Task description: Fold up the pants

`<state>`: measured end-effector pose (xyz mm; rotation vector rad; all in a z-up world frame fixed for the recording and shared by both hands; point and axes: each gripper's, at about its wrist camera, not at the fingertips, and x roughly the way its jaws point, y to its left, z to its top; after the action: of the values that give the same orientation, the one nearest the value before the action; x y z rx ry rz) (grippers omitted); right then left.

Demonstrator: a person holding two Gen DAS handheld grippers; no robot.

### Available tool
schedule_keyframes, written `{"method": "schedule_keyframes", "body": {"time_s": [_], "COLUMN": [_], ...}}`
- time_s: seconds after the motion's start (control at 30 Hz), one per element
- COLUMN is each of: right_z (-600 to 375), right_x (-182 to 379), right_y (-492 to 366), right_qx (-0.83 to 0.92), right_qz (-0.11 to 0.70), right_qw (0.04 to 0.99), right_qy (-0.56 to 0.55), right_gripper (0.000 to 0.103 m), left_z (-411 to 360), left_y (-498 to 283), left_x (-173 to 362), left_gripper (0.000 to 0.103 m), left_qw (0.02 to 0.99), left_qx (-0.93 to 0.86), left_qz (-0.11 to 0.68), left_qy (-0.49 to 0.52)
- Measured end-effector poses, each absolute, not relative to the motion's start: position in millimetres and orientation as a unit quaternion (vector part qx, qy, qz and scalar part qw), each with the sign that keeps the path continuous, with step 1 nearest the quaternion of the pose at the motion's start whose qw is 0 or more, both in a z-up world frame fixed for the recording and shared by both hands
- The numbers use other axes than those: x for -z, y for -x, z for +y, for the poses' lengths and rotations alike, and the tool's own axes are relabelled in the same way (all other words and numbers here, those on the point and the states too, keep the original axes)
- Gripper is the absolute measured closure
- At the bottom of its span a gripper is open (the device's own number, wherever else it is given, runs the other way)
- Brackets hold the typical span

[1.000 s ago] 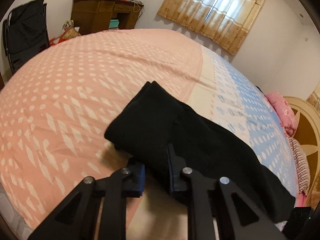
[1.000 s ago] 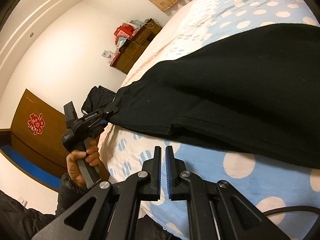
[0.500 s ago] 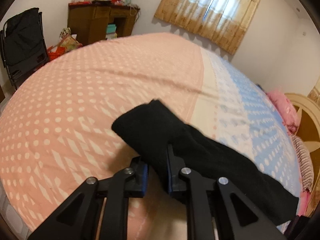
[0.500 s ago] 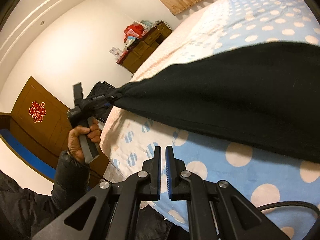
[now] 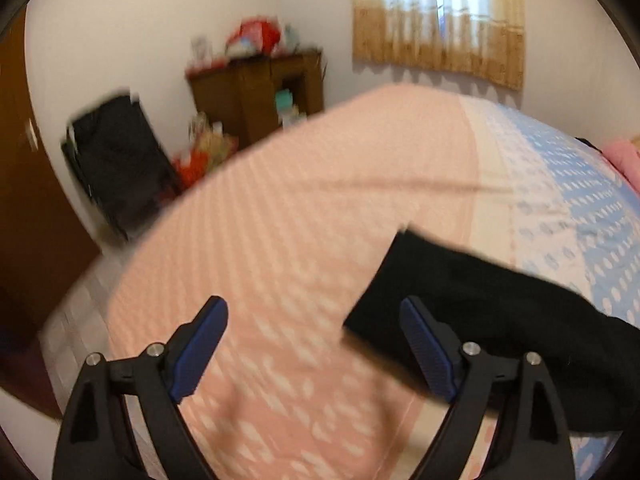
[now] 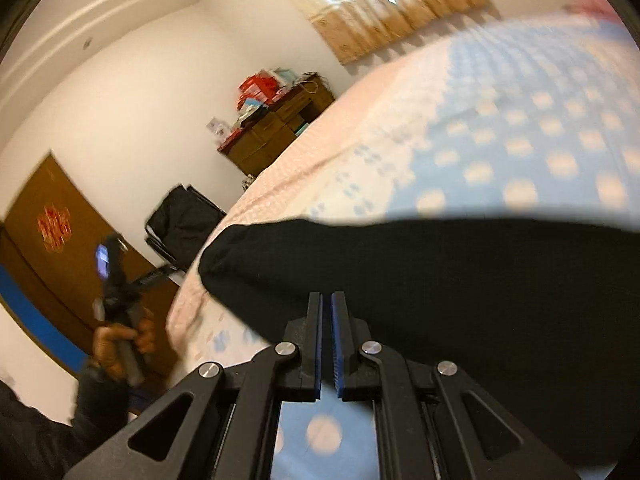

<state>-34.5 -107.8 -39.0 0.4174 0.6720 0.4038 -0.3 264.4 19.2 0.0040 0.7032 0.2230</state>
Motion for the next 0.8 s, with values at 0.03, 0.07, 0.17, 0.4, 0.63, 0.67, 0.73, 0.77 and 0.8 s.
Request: {"method": "schedule_keyframes", "body": {"time_s": [0.03,0.07,0.17,0.4,0.63,0.67,0.73,0.77,0.8], "right_z": [-101.9,-94.2,-67.0,-70.5,-108.8,-111.5,-117.8,-120.0,-121.8], "right_x": [34.2,32.4,38.8,51.6,37.5,37.6,38.8,40.7,42.6], "right_y": [22.6,11.2,-9.5,-28.7,-75.6,-80.0,-89.5,-94.1,-97.2], "right_qx": [-0.198,-0.205,-0.207,-0.237,-0.283,-0.286,-0.302,-0.309,-0.314], "right_qz": [0.325,0.331,0.348,0.390,0.420,0.422,0.429,0.440,0.449], "right_qw": [0.905,0.903,0.903,0.878,0.856,0.854,0.846,0.838,0.831], "right_qy": [-0.190,-0.181,-0.146,-0.146,-0.107,-0.100,-0.095,-0.094,-0.092], "right_gripper": [0.098,0.098,0.098,0.098,0.052,0.040,0.039,0.039,0.039], "left_z": [257.2,252.6,232.6,227.6,256.2,252.7,238.1,234.7,234.7], "left_y": [-0.5,-2.1,-19.7,-51.6,-60.5,-62.8,-61.9,-62.5,-62.2], "left_x": [-26.9,-30.1,-25.5,26.6,42.0,41.5,46.3,46.7,46.8], "left_gripper": [0.013,0.013,0.013,0.019,0.005,0.004,0.000,0.000,0.000], "left_qw": [0.938,0.942,0.945,0.924,0.902,0.902,0.899,0.899,0.898], "left_qx": [-0.104,-0.097,-0.070,-0.095,-0.090,-0.091,-0.100,-0.104,-0.104], "left_qz": [0.329,0.322,0.317,0.369,0.415,0.417,0.425,0.426,0.426], "left_qy": [-0.009,-0.012,-0.032,-0.026,0.074,0.065,0.035,0.027,0.027]}}
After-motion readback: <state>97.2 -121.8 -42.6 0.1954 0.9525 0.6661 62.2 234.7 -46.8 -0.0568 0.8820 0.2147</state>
